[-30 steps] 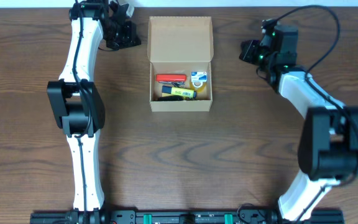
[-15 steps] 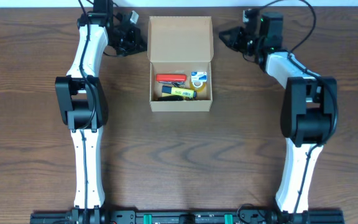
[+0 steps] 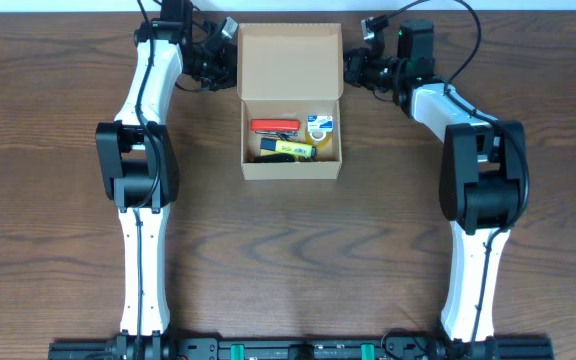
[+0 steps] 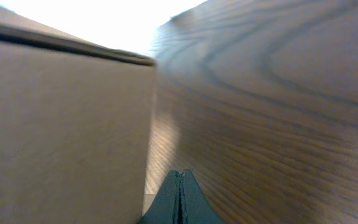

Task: Pack container
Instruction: 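Move both grippers to the box lid's far edge, then fold the lid down over the box with both grippers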

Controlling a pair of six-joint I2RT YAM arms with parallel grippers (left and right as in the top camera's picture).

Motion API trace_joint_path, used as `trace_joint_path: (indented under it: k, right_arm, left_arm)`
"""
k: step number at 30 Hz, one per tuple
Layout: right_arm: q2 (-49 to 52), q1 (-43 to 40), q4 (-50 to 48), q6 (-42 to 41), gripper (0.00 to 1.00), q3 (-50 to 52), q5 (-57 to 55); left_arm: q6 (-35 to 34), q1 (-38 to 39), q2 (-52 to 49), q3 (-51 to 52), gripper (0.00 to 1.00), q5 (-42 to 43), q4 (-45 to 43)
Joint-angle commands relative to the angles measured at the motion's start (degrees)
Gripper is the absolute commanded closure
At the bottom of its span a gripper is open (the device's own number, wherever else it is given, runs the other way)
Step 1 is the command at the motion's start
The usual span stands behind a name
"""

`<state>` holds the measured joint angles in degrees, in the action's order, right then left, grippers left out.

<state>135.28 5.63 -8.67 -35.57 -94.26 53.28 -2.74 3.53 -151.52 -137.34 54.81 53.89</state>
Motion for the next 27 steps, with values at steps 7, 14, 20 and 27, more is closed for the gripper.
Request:
trace_joint_path:
  k: [7, 14, 20, 27]
  right_arm:
    - [0.59, -2.08, -3.32, -0.13, 0.99, -3.54, 11.78]
    - [0.59, -1.9, -3.28, -0.17, 0.99, -6.56, 16.7]
    - [0.35, -1.84, -0.98, -0.15, 0.98, -9.01, 18.23]
    - [0.26, -0.52, 6.88, 2.6, 0.98, -9.09, 19.87]
  left_arm:
    - [10.12, -0.92, 0.52, -11.21, 0.94, 2.12, 8.79]
    - [15.8, -0.92, 0.52, -20.15, 0.94, 1.77, 17.03]
    - [21.09, -0.94, 0.52, -26.64, 0.94, 1.75, 23.82]
    - [27.39, -0.92, 0.52, -32.61, 0.94, -3.72, 33.16]
